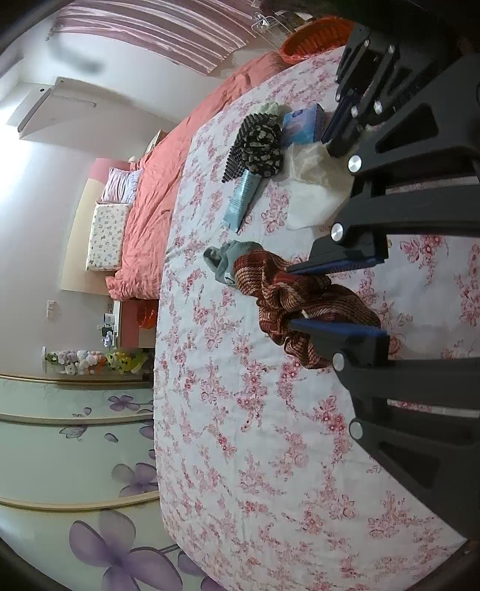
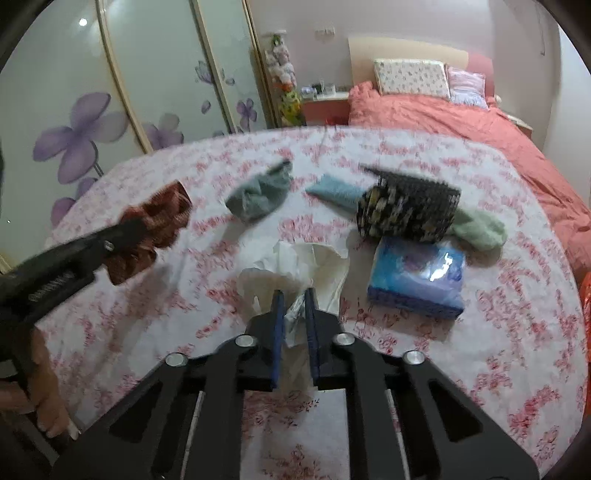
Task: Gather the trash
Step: 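Close the right tool on the white tissue while the left tool holds the scrunchie, then carry scrunchie and tissue over the orange basket and open both tools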
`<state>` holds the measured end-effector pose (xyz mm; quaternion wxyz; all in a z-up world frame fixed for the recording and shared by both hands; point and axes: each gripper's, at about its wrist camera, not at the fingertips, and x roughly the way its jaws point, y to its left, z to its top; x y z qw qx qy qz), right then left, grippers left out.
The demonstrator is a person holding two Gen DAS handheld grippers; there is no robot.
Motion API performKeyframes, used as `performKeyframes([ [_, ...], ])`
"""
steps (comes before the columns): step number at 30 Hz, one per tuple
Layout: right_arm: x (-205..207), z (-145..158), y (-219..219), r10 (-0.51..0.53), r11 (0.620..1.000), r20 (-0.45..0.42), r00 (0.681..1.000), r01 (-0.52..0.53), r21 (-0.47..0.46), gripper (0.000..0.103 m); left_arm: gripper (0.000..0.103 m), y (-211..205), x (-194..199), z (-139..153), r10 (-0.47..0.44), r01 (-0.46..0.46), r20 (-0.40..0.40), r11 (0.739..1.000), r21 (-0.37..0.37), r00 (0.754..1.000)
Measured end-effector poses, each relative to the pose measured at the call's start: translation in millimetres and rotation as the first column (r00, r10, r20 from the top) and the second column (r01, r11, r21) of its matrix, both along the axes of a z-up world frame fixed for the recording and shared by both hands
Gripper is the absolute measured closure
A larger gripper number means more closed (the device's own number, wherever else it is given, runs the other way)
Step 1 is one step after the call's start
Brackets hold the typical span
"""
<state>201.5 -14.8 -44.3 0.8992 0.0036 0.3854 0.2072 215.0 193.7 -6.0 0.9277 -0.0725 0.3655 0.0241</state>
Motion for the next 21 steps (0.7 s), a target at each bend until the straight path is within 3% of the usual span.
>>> performKeyframes([
  [9,-17,36,-28,-0.054,0.998,0.103,0.993,0.049,0.048,0.095,0.079,-19,-10,18,-0.03,0.03,0.033,1.0,0.005,0.999],
  [21,-31,50,-72,-0.169,0.984,0.158,0.973,0.16,0.074,0.095,0.079,-49,-21,38,-0.073,0.072,0.066,0.997,0.02,0.995],
])
